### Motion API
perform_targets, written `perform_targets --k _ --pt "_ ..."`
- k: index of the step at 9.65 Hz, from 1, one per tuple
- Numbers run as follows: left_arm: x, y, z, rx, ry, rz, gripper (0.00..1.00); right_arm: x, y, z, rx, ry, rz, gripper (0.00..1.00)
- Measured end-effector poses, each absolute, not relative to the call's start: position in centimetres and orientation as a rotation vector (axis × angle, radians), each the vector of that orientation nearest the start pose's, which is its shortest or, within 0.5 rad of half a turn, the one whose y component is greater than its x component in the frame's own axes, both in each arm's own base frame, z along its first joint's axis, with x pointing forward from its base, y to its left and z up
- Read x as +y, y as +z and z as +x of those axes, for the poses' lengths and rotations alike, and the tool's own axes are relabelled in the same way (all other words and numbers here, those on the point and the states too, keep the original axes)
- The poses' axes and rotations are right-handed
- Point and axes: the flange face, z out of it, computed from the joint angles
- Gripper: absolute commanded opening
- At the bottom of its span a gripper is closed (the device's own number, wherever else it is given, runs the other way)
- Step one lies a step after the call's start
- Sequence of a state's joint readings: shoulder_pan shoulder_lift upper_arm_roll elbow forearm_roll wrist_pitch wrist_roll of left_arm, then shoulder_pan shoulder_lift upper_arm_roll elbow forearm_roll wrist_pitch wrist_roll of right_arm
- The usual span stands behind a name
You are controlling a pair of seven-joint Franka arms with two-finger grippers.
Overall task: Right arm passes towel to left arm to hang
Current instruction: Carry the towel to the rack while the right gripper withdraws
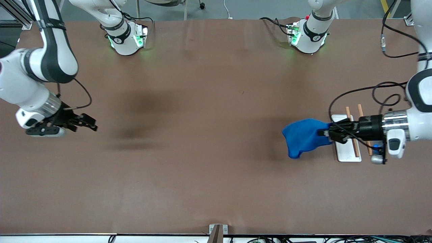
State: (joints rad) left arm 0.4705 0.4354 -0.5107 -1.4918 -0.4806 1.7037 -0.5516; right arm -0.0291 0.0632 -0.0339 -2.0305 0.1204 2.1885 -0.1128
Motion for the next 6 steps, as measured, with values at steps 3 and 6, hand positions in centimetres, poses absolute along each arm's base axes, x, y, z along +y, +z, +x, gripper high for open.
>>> perform_targets --k 3,6 --pt "0.2 46.9 64.0 0.848 -0.414 2.712 0.00 -6.7 51.9 56.7 0.040 -0.032 -3.097 1.00" --pt "0.3 46.3 63.1 0.937 -0.451 2.799 0.00 -8.0 59.6 53.7 0.174 0.010 -3.088 1.00"
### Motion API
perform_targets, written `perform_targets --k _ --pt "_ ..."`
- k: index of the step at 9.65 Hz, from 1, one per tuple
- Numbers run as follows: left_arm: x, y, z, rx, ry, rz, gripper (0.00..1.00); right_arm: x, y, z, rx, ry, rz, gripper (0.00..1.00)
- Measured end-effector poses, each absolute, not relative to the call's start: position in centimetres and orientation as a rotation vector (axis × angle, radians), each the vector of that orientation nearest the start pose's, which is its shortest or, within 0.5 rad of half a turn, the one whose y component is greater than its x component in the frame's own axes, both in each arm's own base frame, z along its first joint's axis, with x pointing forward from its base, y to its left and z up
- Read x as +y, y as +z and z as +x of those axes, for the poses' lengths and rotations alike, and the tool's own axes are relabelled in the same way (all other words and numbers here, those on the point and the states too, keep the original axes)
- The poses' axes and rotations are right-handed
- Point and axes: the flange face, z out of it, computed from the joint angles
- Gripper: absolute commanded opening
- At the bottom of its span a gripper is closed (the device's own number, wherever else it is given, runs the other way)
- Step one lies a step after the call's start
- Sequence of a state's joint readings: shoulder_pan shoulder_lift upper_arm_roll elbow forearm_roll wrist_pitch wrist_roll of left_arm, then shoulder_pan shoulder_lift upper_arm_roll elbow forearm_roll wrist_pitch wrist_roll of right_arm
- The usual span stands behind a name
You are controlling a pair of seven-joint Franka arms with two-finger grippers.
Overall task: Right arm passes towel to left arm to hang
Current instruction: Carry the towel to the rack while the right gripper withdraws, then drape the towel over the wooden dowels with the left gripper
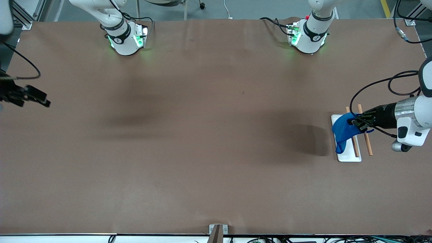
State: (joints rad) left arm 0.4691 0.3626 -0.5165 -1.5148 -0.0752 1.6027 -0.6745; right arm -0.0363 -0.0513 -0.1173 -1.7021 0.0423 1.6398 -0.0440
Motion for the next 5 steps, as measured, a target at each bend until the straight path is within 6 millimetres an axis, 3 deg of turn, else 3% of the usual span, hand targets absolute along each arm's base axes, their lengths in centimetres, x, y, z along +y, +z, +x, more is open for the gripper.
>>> perform_targets --k 2,5 --pt "0.7 44.9 62.7 -1.008 0.507 -3.044 0.00 -7.9 65.2 52.2 0.243 0.007 -3.082 1.00" --pt "1.6 44.4 62.5 -0.986 0.477 -2.995 0.00 -9.0 67.8 52.2 0.274 -0.065 -3.128 1.00"
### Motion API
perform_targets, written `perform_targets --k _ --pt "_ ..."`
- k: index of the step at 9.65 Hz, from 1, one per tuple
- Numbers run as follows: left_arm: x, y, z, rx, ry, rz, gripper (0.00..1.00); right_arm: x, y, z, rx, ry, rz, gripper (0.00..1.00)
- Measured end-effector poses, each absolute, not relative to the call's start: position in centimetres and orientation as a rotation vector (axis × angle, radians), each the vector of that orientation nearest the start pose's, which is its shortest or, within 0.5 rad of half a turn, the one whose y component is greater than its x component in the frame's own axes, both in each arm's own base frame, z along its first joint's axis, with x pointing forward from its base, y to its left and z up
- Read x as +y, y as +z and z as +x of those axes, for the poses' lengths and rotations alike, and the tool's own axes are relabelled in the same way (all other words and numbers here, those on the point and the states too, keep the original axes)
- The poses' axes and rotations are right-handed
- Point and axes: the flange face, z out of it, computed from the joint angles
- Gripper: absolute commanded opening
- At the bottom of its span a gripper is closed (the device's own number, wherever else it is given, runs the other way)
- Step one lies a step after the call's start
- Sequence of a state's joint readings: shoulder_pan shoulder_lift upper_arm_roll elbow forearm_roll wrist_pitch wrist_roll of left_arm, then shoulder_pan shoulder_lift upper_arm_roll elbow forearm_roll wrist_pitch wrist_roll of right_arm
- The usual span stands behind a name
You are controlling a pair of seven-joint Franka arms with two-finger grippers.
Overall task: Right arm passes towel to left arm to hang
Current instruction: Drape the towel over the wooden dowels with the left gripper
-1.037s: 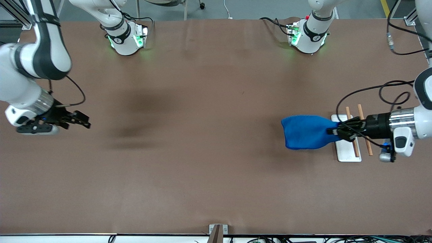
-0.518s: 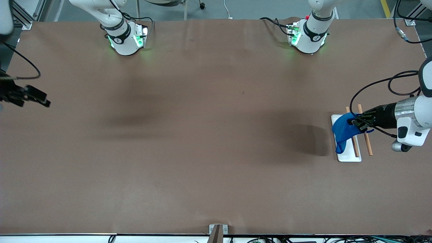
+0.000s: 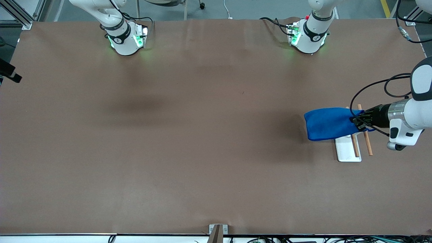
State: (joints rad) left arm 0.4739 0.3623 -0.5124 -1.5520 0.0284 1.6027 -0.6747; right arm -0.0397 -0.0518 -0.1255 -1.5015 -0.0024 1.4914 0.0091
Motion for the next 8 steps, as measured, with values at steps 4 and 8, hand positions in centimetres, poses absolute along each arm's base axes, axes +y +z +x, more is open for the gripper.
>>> perform_targets --k 4,8 --pt "7.3 44.3 62.2 -0.916 0.423 -2.963 0.01 -9.2 67.6 53.0 0.256 -0.061 -3.145 1.00" --pt "12.7 44.1 61.3 -0.746 0.426 -3.031 0.01 -9.5 67.0 53.3 0.257 -0.043 -3.146 1.00"
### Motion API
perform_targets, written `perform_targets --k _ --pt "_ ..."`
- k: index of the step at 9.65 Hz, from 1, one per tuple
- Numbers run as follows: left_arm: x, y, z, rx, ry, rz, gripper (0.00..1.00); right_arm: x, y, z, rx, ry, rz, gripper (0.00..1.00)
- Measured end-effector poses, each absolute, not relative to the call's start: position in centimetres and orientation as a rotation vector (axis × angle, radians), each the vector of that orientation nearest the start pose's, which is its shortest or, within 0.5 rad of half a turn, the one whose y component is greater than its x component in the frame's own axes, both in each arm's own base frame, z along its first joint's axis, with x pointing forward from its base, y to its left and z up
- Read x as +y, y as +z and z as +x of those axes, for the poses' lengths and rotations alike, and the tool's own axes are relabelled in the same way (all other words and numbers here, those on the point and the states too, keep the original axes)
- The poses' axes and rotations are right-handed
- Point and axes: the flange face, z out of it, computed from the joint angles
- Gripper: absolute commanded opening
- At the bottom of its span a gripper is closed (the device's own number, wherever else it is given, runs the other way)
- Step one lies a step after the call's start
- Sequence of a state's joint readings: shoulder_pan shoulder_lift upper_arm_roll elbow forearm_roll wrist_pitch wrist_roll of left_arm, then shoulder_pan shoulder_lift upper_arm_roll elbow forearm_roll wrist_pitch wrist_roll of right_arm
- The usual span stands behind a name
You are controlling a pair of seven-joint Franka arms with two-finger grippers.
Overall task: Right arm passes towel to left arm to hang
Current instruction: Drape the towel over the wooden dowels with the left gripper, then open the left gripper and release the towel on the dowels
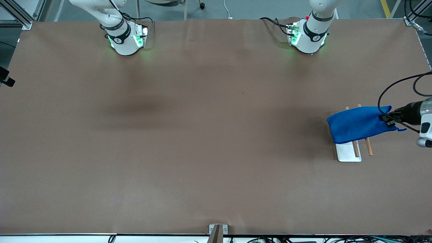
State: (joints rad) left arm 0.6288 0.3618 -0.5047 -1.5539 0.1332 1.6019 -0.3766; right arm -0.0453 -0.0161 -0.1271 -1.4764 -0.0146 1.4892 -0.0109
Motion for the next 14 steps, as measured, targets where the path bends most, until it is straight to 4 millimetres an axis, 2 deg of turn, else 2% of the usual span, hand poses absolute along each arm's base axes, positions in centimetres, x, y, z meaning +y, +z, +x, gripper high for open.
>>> perform_targets --k 2,4,5,8,9,10,11,14 --pt "14.4 44.0 61.0 -0.670 0.417 -3.013 0.01 -9.5 66.9 53.2 0.257 -0.032 -3.145 1.00" --pt "14.7 43.9 60.9 -0.630 0.417 -3.013 0.01 -9.5 67.0 53.2 0.257 -0.030 -3.145 1.00" --pt "15.5 43.5 60.8 -0.620 0.423 -3.020 0.01 -9.5 67.0 53.2 0.257 -0.033 -3.145 1.00" --pt "19.9 40.3 60.7 -0.650 0.427 -3.058 0.03 -9.5 67.1 53.2 0.258 -0.034 -3.145 1.00" --pt "20.8 39.5 60.7 -0.664 0.420 -3.067 0.11 -9.5 67.1 53.2 0.258 -0.034 -3.145 1.00" --pt "21.5 38.8 60.8 -0.679 0.415 -3.073 0.33 -9.5 67.1 53.2 0.258 -0.034 -3.145 1.00" --pt "22.0 38.3 60.8 -0.677 0.410 -3.064 0.99 -9.5 67.1 53.2 0.261 -0.036 -3.145 1.00" --pt "23.0 37.9 60.9 -0.617 0.390 -2.986 1.00 -9.0 67.1 53.2 0.256 -0.032 -3.145 1.00"
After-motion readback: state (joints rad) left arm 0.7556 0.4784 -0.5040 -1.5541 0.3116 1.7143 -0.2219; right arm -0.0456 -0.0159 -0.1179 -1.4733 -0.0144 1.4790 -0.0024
